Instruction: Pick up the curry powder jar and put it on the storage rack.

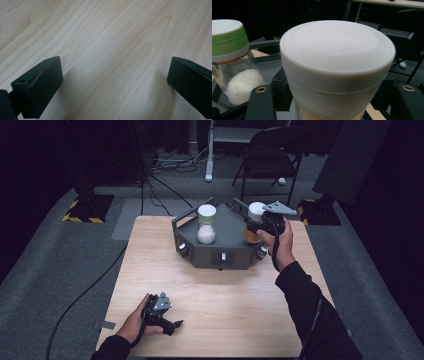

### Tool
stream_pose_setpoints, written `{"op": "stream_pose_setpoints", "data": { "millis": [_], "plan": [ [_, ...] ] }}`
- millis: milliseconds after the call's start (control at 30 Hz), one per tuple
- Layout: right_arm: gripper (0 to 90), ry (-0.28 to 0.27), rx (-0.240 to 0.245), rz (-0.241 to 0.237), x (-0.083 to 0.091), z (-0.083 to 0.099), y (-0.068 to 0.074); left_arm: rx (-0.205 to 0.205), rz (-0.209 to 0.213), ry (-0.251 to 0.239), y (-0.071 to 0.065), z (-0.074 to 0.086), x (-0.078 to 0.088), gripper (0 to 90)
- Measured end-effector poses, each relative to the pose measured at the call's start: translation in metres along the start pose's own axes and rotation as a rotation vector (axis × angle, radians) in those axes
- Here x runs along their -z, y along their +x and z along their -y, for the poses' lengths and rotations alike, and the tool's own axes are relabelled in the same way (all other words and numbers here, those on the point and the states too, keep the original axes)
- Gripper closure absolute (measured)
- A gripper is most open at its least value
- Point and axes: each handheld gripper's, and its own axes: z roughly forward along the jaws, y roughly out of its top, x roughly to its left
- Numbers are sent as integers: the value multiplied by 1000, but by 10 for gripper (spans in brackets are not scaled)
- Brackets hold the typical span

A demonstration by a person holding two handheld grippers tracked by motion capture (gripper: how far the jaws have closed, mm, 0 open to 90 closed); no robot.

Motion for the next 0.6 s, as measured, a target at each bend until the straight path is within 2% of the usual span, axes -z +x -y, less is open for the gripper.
{"op": "stream_pose_setpoints", "data": {
  "millis": [600],
  "plan": [
    [341, 21, -7, 2, -25, 8, 8, -3, 3, 0, 1, 0, 0, 3]
  ]
}}
